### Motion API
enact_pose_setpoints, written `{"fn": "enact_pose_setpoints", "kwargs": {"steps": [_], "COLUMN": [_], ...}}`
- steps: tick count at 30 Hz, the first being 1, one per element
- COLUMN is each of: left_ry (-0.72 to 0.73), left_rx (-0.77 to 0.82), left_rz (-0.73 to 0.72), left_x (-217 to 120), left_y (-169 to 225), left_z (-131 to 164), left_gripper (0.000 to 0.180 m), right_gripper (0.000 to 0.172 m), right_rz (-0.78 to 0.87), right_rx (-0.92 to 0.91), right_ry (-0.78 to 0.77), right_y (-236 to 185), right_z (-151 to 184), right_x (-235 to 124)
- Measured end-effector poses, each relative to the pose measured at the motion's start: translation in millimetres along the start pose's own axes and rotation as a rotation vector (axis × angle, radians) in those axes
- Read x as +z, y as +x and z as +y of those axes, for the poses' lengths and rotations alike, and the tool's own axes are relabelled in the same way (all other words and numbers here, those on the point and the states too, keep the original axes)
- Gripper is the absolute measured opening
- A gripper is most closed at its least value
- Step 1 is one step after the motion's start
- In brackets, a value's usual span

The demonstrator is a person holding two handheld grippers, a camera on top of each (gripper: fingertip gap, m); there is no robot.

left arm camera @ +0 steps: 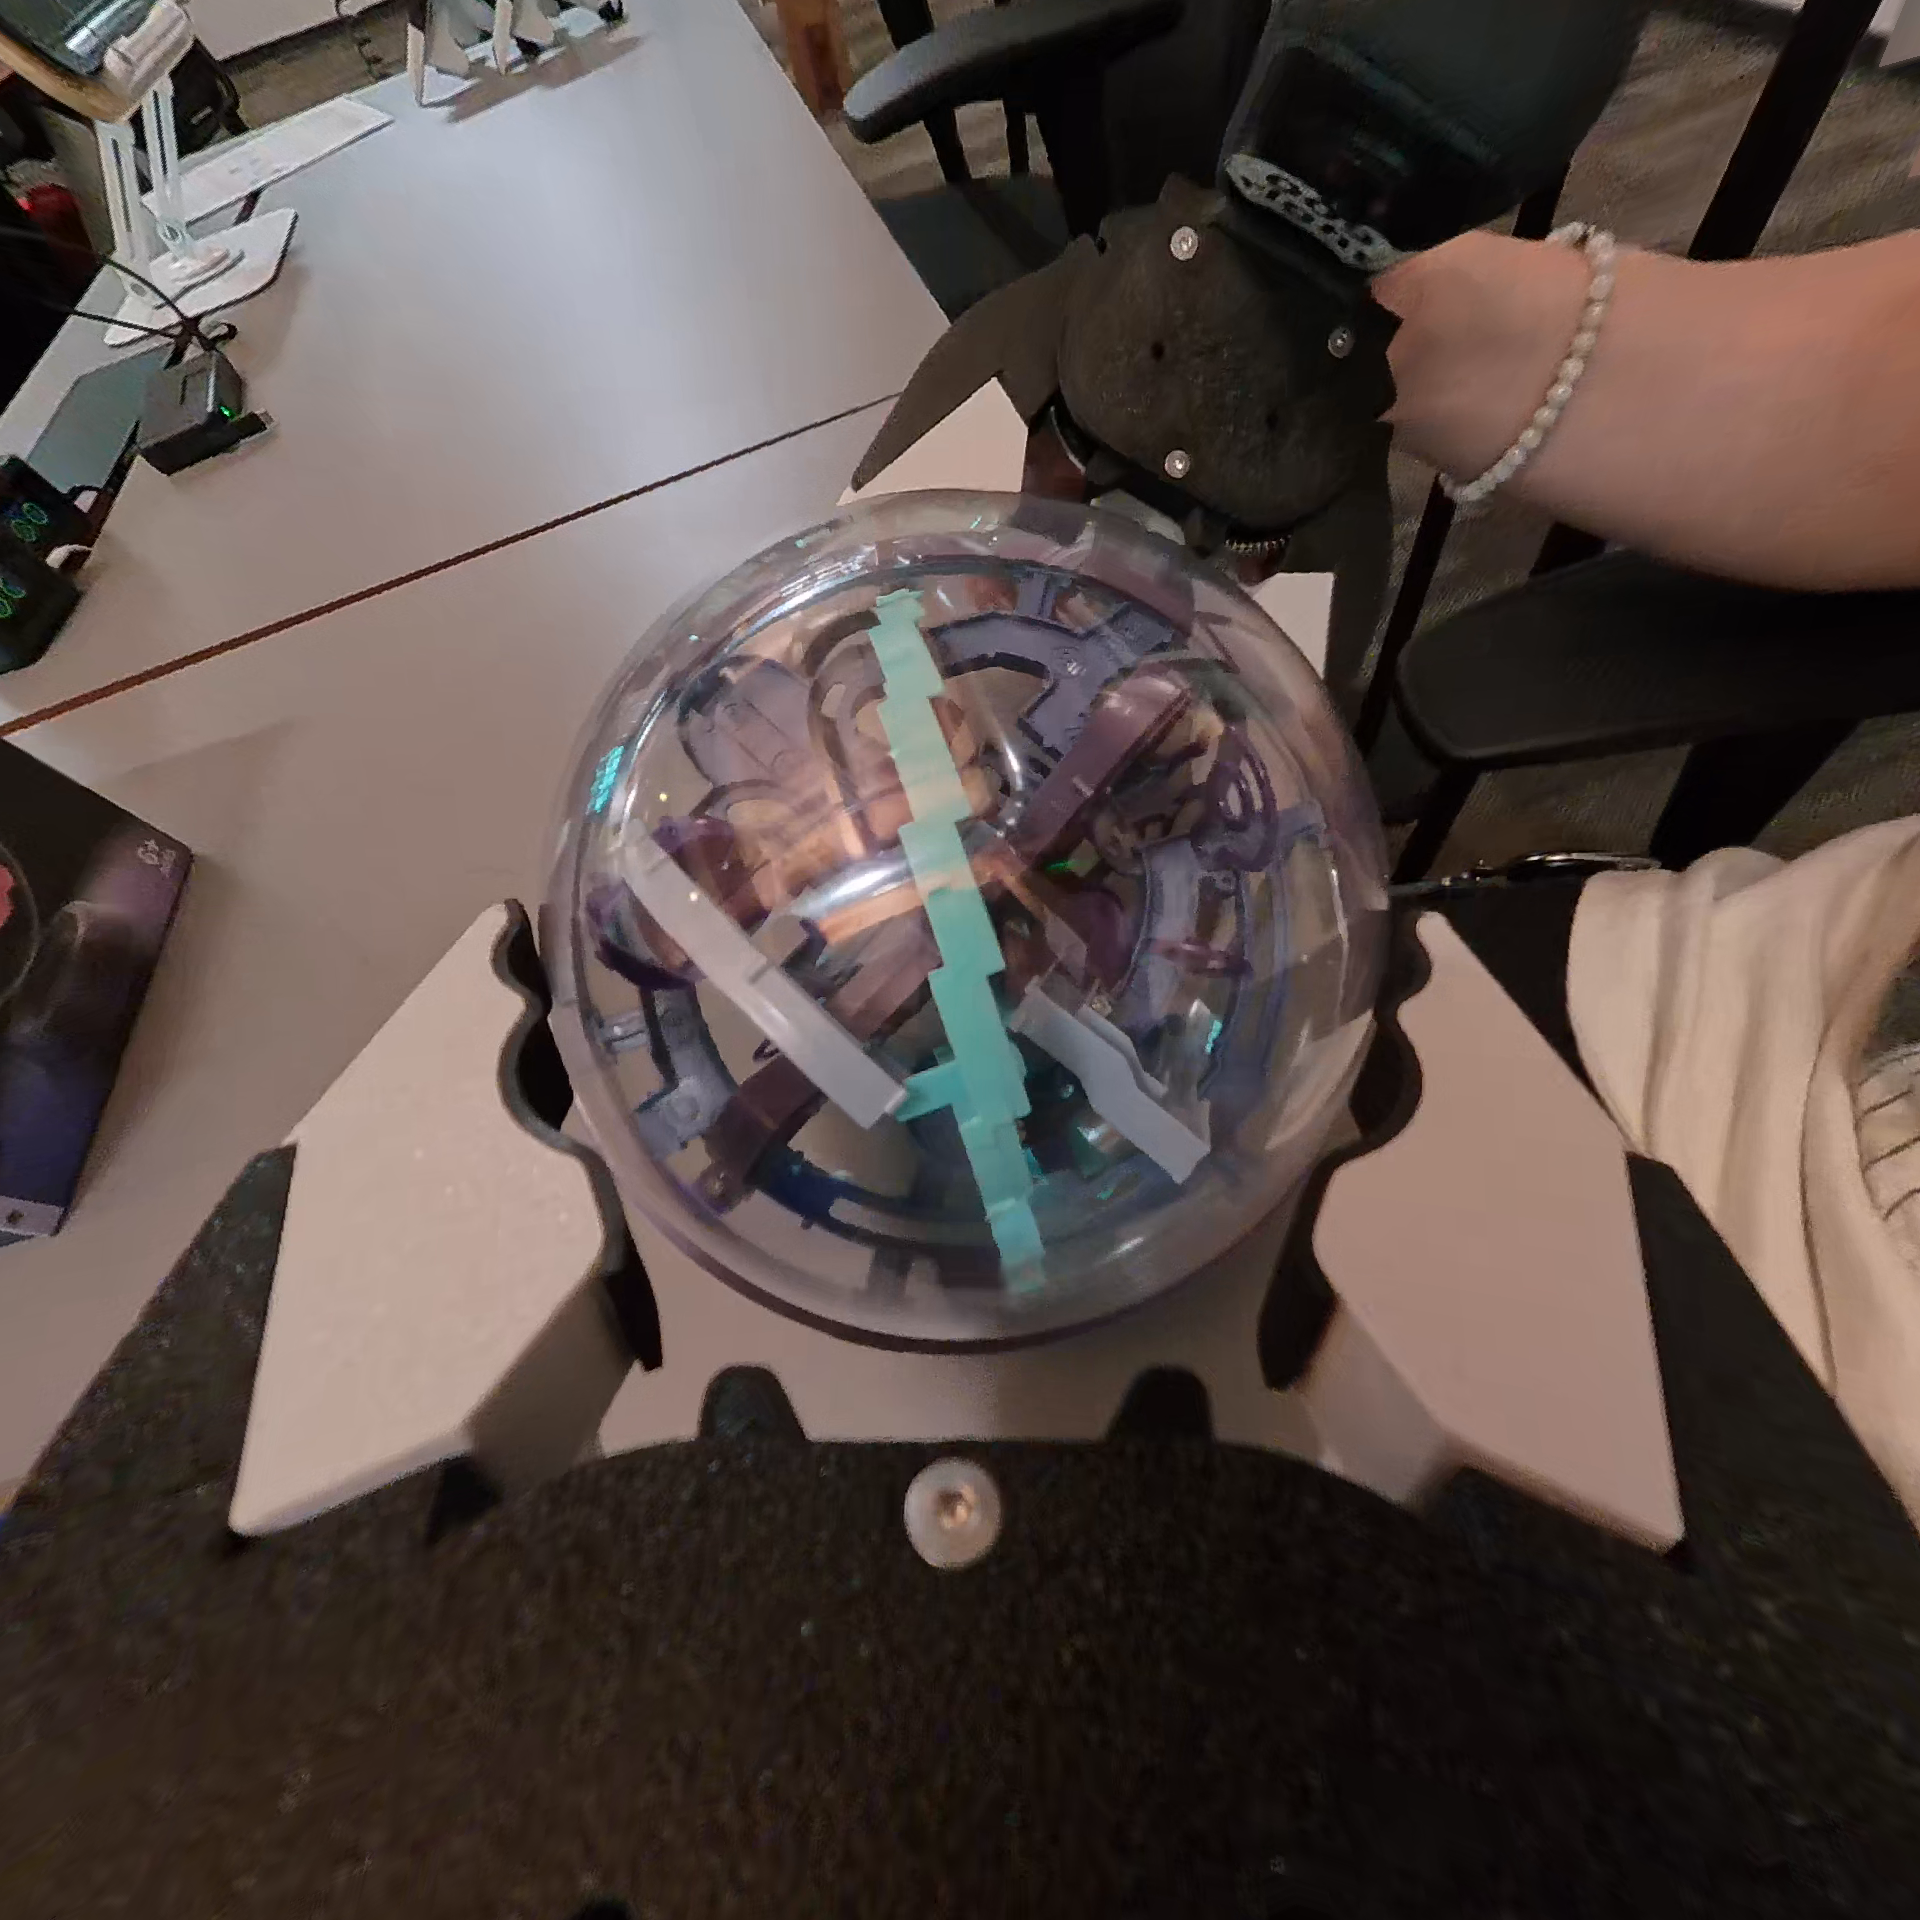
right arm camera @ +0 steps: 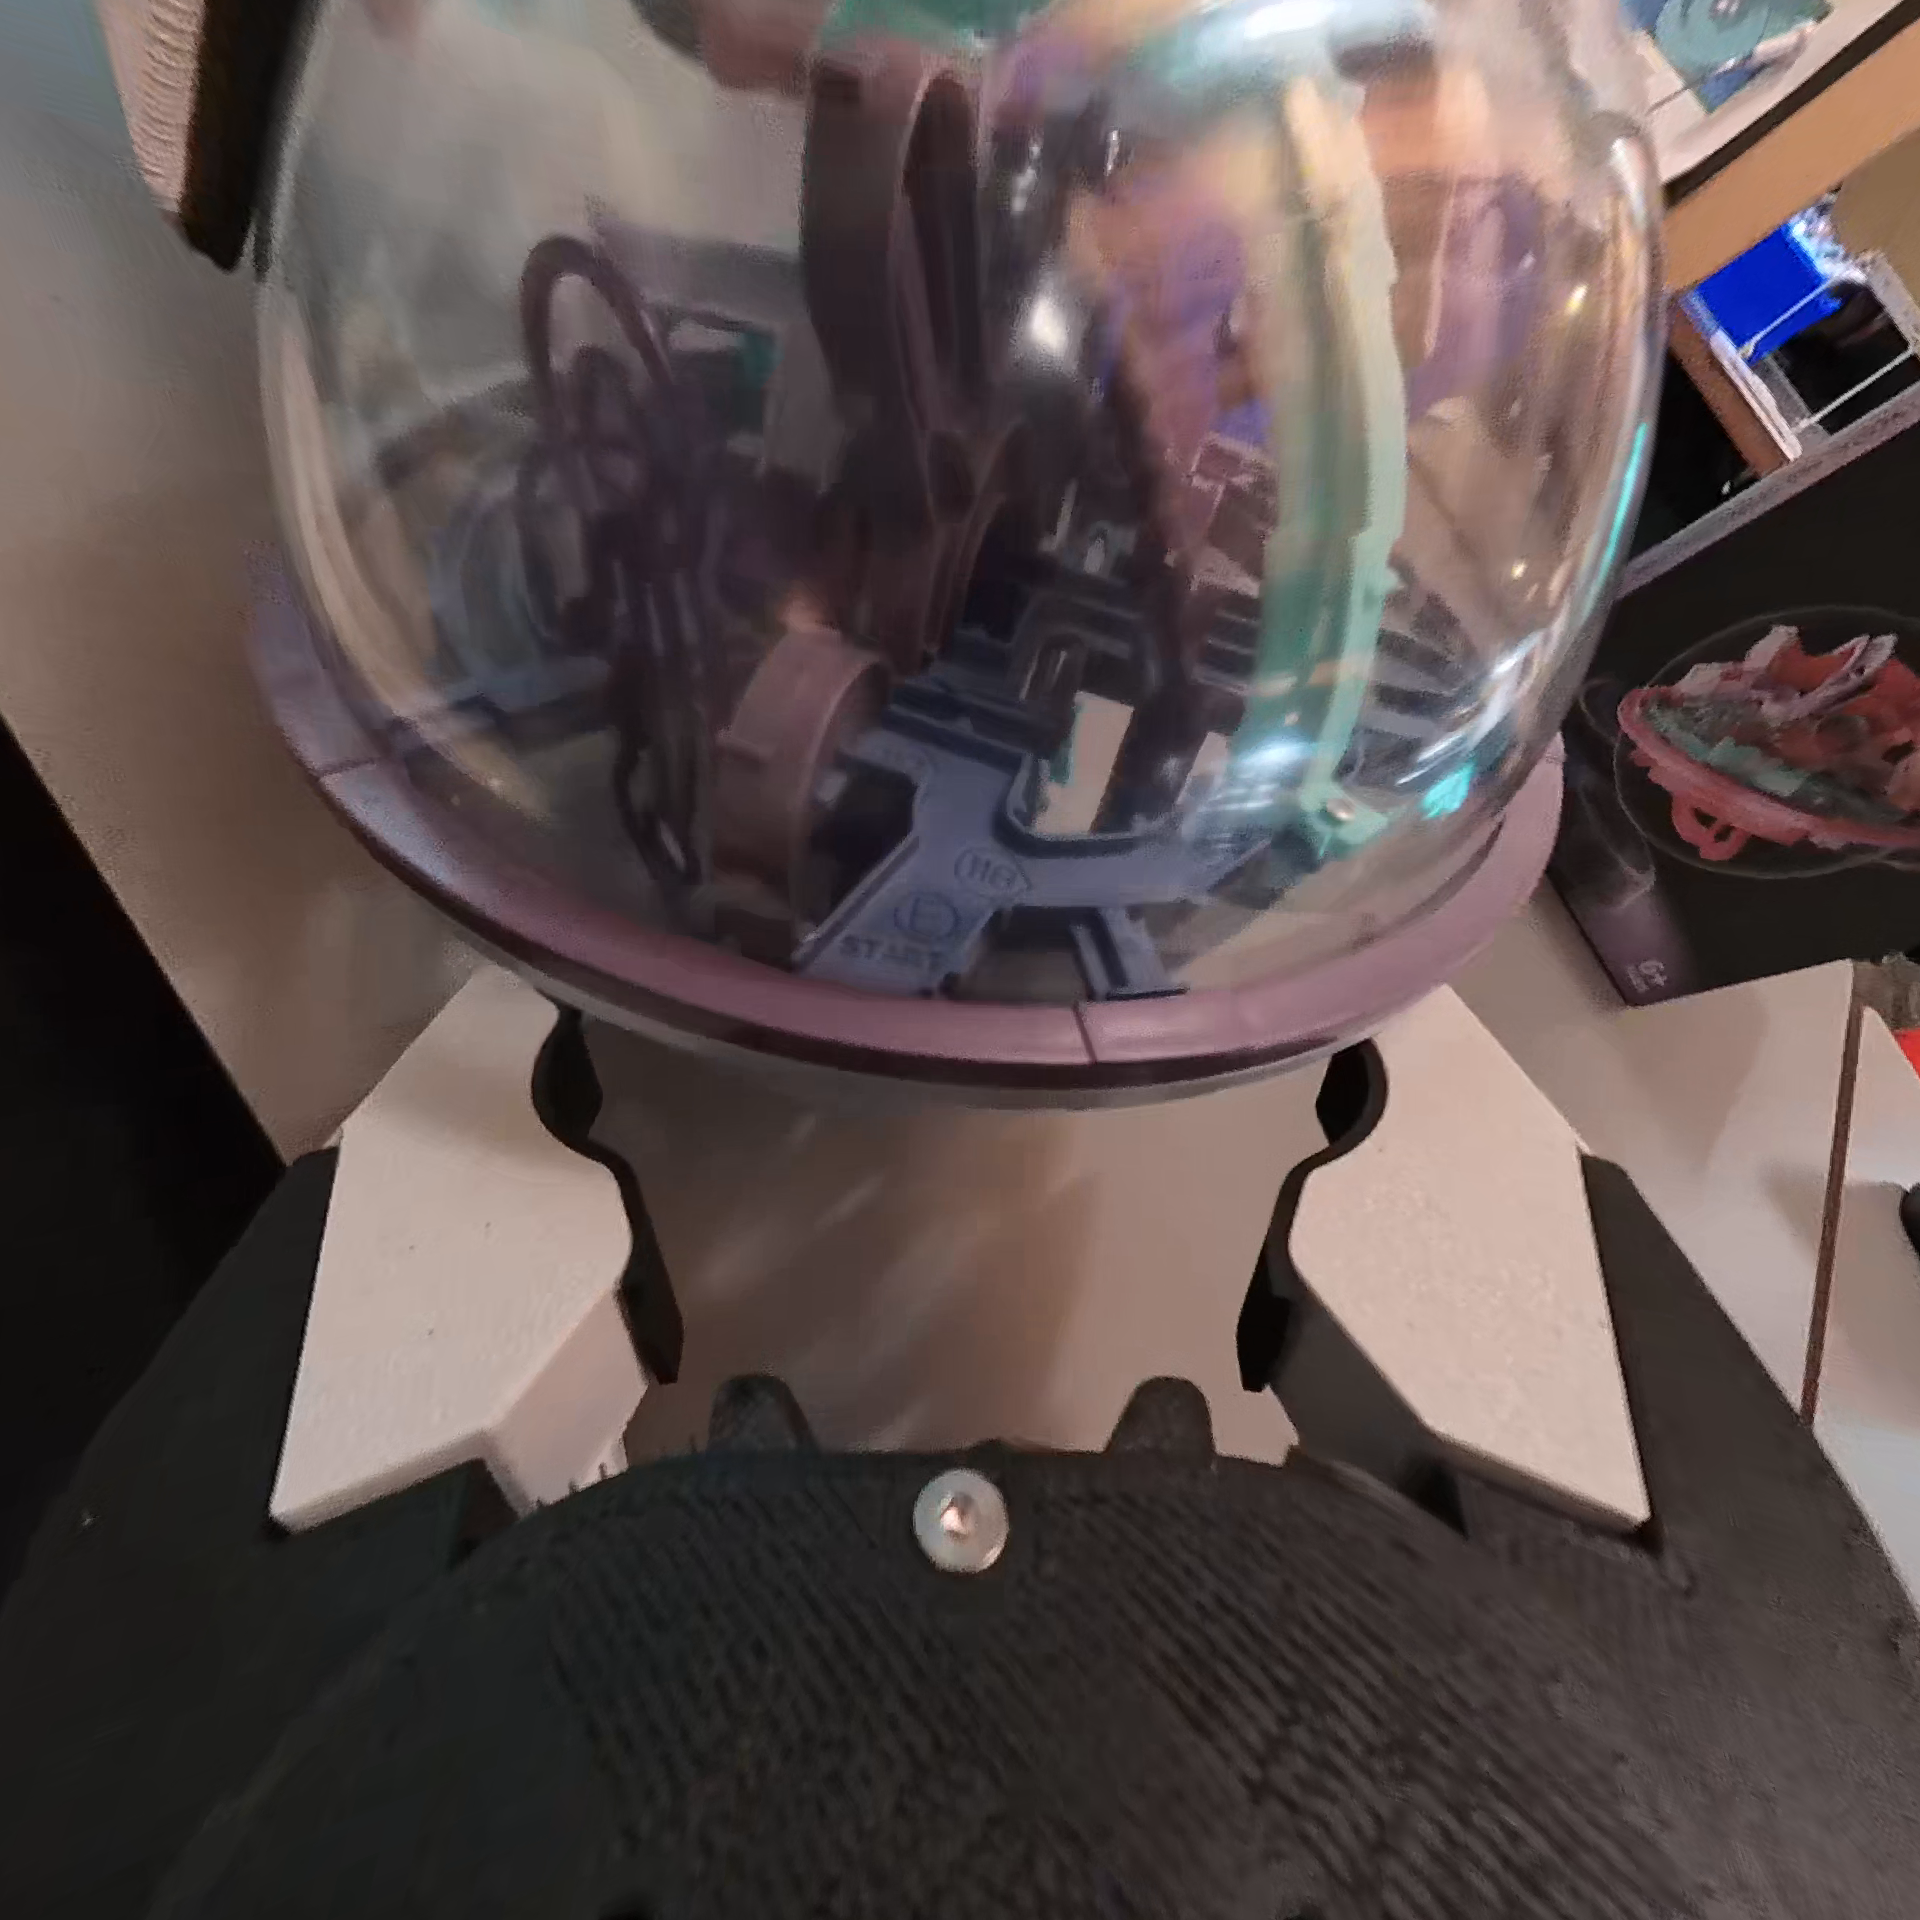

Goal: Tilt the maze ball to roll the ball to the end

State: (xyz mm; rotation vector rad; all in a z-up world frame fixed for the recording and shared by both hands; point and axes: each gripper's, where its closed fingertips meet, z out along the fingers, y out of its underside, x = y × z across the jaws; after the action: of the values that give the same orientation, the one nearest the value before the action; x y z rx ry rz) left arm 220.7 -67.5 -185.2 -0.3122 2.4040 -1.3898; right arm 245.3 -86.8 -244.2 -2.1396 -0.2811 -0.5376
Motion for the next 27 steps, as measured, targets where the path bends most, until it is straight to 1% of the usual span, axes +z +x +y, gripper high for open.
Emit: {"fn": "enact_pose_setpoints", "kwargs": {"steps": [3,7,15,19,23,27], "left_ry": [-0.034,-0.035,-0.047,-0.100,-0.135,-0.126], "left_rx": [0.008,-0.002,0.012,0.018,0.029,0.041], "left_rz": [-0.008,-0.024,-0.040,-0.052,-0.047,-0.040], "left_x": [4,10,10,9,8,11], "left_y": [1,1,2,3,4,4], "left_z": [-3,-8,-7,-4,-2,-3], "left_gripper": [0.150,0.150,0.151,0.151,0.151,0.151], "right_gripper": [0.140,0.143,0.140,0.138,0.138,0.141], "right_rz": [-0.001,0.014,0.011,0.010,0.020,0.029], "right_rx": [0.015,0.045,0.058,0.063,0.052,0.049], "right_ry": [-0.024,-0.039,-0.051,-0.066,-0.085,-0.072], "right_y": [0,-1,-3,-4,-4,-3], "right_z": [5,10,11,12,12,12], "right_x": [-1,2,1,0,-1,-2]}}
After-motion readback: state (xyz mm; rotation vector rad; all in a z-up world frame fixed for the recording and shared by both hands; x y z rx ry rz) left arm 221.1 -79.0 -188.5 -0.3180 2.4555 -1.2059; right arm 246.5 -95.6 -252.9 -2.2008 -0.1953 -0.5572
